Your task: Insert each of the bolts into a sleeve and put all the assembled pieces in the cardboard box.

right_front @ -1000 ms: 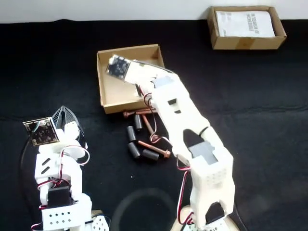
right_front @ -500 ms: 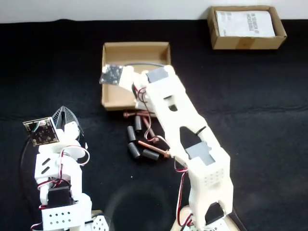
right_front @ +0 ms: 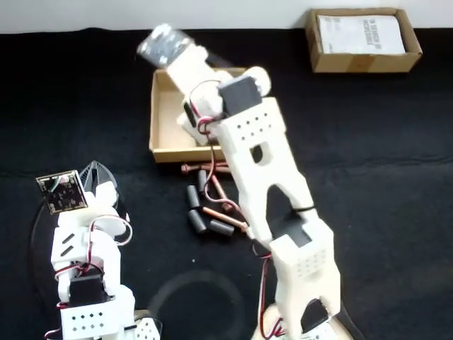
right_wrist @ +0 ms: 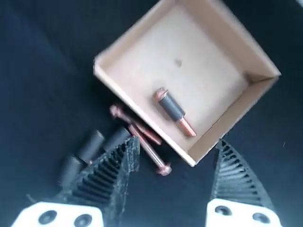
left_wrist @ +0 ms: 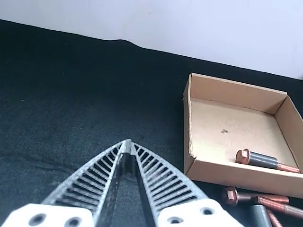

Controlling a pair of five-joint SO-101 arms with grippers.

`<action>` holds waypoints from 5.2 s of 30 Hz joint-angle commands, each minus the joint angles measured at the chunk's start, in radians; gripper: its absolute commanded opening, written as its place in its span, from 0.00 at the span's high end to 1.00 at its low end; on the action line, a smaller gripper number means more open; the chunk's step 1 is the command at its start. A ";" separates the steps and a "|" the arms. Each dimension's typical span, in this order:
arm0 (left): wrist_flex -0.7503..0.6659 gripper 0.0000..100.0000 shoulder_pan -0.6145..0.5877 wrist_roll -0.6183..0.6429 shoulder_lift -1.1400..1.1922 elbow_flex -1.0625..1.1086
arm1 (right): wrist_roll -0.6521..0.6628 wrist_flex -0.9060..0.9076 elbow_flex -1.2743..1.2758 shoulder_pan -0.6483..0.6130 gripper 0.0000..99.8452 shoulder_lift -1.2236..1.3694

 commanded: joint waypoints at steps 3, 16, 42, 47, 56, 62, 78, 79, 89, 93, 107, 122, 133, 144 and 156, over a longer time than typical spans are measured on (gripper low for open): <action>0.003 0.99 -0.010 -0.002 -0.010 0.013 | -0.184 0.021 -0.068 -0.039 0.79 -0.171; 0.003 0.99 -0.093 -0.002 -0.010 0.013 | -0.149 0.016 0.964 -0.254 0.89 -0.796; 0.141 0.99 -0.094 0.038 -0.010 0.013 | 0.560 -0.292 1.584 -0.139 0.79 -0.654; 0.141 0.99 -0.131 0.100 -0.010 0.013 | 0.565 -0.300 1.492 -0.171 0.79 -0.570; 0.144 0.99 -0.154 0.104 -0.010 0.013 | 0.565 -0.320 1.331 -0.171 0.79 -0.357; 0.203 0.99 -0.151 0.104 -0.010 0.013 | 0.565 -0.320 1.248 -0.173 0.79 -0.248; 0.206 0.99 -0.151 0.104 -0.012 0.013 | 0.557 -0.357 1.221 -0.177 0.79 -0.101; 0.206 0.99 -0.151 0.104 -0.012 0.013 | 0.555 -0.361 1.221 -0.177 0.79 -0.094; 0.206 0.99 -0.154 0.103 -0.012 0.013 | 0.486 -0.360 1.138 -0.173 0.99 -0.036; 0.222 0.99 -0.153 0.100 -0.012 0.013 | 0.486 -0.341 1.130 -0.171 0.99 -0.038; 0.242 0.99 -0.148 0.104 -0.018 0.013 | 0.486 0.019 0.610 -0.107 0.99 -0.041; 0.275 0.99 -0.133 0.098 -0.018 0.013 | 0.462 -0.097 1.047 -0.225 0.84 -0.173; 0.275 0.99 -0.133 0.098 -0.018 0.013 | 0.488 -0.199 1.086 -0.208 0.84 -0.050; 0.275 0.99 -0.133 0.098 -0.019 0.013 | 0.480 -0.237 1.081 -0.216 0.84 0.036; 0.276 0.99 -0.133 0.097 -0.021 0.013 | 0.480 -0.114 0.789 -0.225 0.97 0.234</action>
